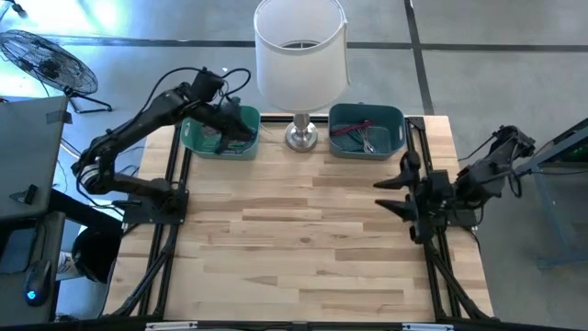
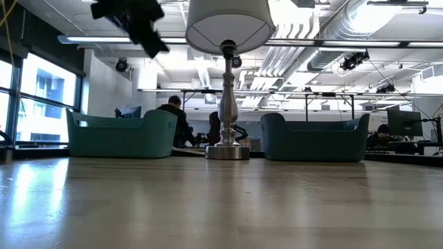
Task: Pick & Place USB Port
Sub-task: Return to Home Position
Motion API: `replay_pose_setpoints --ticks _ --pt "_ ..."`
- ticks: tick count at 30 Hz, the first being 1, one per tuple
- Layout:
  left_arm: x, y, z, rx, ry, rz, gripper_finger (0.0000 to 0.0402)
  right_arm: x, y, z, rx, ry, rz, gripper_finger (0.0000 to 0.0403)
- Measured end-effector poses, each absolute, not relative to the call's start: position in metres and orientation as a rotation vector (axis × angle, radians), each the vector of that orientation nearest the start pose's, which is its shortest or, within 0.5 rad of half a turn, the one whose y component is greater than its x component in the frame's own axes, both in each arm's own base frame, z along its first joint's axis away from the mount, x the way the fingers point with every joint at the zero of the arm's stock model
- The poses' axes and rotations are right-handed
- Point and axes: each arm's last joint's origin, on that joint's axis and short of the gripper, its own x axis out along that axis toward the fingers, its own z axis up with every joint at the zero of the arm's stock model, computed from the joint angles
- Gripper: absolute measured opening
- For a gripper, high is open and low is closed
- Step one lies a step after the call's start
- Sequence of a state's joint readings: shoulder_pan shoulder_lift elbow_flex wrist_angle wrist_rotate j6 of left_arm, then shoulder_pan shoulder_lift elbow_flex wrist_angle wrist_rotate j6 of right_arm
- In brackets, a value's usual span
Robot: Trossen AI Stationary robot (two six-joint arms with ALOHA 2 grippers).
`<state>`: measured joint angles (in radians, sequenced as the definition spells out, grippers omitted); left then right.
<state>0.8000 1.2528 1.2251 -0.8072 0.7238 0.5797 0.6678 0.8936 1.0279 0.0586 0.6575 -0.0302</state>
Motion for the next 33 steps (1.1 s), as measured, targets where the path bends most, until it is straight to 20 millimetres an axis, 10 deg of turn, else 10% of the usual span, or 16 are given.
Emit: replay_pose_setpoints --ticks 5,11,18,33 --pt "0.2 0.134 0.368 0.079 0.415 -0.17 0.0013 0.137 0.085 0.425 -0.016 -0.178 -0.026 0.0019" --pt "0.202 0.081 0.417 0.111 0.146 -0.253 0.0002 0.111 0.064 0.438 -0.096 -0.251 -0.057 0.0003" --pt "0.144 0.027 0.482 0.269 -0.001 -0.113 0.0001 0.063 0.025 0.457 -0.147 -0.291 -0.153 0.0001" --pt "0.073 0.006 0.461 0.472 0.3 0.21 0.0 0.002 -0.025 0.444 -0.166 -0.255 -0.208 0.0"
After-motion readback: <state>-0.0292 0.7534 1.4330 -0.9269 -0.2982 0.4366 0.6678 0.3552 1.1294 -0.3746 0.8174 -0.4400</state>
